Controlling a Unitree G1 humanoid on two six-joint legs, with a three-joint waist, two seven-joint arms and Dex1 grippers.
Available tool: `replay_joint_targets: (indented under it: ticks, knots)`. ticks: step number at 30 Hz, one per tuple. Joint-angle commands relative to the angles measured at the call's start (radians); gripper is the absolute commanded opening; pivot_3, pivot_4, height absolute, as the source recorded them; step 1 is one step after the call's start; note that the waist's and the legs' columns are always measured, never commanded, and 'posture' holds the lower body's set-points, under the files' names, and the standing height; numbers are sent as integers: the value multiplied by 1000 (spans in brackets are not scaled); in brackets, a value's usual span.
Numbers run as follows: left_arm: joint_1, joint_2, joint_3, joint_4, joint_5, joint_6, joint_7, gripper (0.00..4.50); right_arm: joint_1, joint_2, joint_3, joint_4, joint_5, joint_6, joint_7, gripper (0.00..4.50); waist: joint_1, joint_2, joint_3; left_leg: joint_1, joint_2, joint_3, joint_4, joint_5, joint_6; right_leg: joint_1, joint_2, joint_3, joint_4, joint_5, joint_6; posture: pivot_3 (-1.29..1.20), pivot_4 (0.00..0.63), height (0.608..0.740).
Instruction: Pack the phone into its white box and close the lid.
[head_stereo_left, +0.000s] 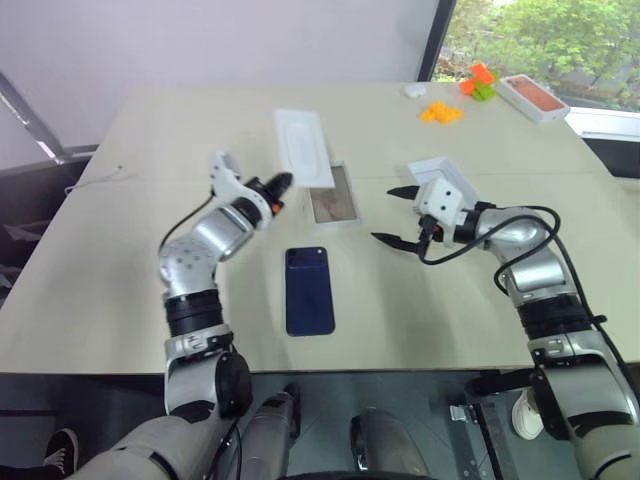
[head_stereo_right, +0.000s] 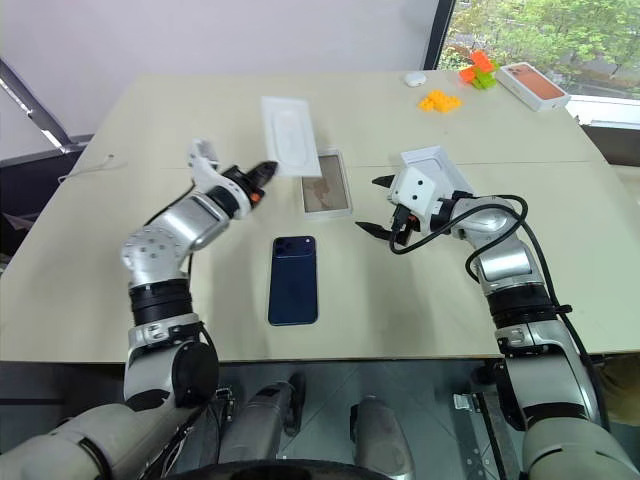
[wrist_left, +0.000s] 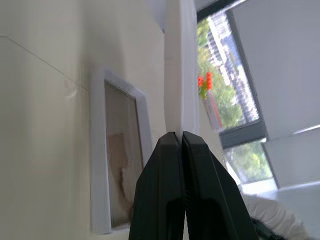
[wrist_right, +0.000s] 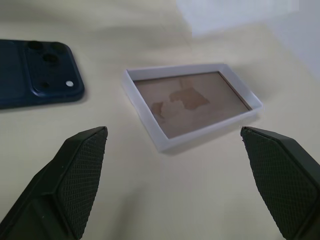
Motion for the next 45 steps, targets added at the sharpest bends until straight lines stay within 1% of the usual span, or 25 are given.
replay_joint_targets:
  ticks: [1,4,8,11,13,16,20,24,29,33,40,43,45]
  knots:
    - [-14,2,-39,29,70,-61,-14,24,-24,-12,-26,-24,5,-17,-10,4500,-1,0,0,0,0,0,0,0,0,0,0,0,0,0,0,0,150,740]
    - [-8,-1,-57,46,83,-54,-28,24,-10,-20,-30,-34,4,-19,-15,4500,-1,0,0,0,0,0,0,0,0,0,0,0,0,0,0,0,150,740]
    - [1,-34,-76,43,91,-32,-25,24,-2,-22,-31,-42,6,-19,-22,4500,4,0,0,0,0,0,1,0,0,0,0,0,0,0,0,0,150,740]
    - [2,-61,-79,32,99,-23,-6,24,-4,-19,-32,-45,7,-16,-27,4500,5,0,0,0,0,0,1,0,0,0,-1,0,0,0,0,0,150,740]
    - [-4,-83,-54,46,89,-32,11,24,-4,-18,-30,-47,8,-17,-29,4500,3,0,0,0,0,0,1,0,0,0,-1,0,0,0,0,0,150,740]
    - [-6,-81,-63,56,117,-43,11,24,-4,-17,-29,-50,8,-16,-31,4500,-1,0,0,0,0,0,1,0,0,0,0,0,0,0,0,0,150,740]
    - [-11,-81,-53,55,118,-43,12,24,-5,-21,-30,-50,9,-15,-29,4500,1,0,0,0,0,0,0,0,0,0,0,0,0,0,0,0,150,740]
    - [-2,-79,-83,39,157,-87,-17,24,-6,-22,-29,-46,6,-19,-30,4500,2,0,0,0,0,0,1,0,0,0,0,0,0,0,0,0,150,740]
    - [-1,-101,-71,59,149,-79,-17,24,-7,-17,-28,-55,8,-16,-34,4500,3,0,0,-1,0,0,1,0,0,0,0,0,0,0,0,0,150,740]
    - [-7,-102,-83,63,158,-60,-29,24,-8,-18,-29,-62,11,-13,-34,4500,3,0,0,-1,0,0,1,0,0,0,0,0,0,0,0,0,150,740]
    - [-16,-107,-77,70,175,-97,-34,24,-8,-23,-33,-60,10,-13,-34,4500,2,0,0,-1,0,0,1,0,0,0,0,0,0,0,0,0,150,740]
    - [-12,-111,-63,64,153,-92,-48,24,-8,-23,-33,-58,8,-17,-35,4500,2,0,0,-1,0,0,1,0,0,0,0,0,0,0,0,0,150,740]
    - [-10,-116,-58,63,148,-77,-35,656,-8,-23,-32,-59,9,-17,-34,4500,2,0,0,-1,0,0,0,0,0,0,0,0,0,0,0,0,150,740]
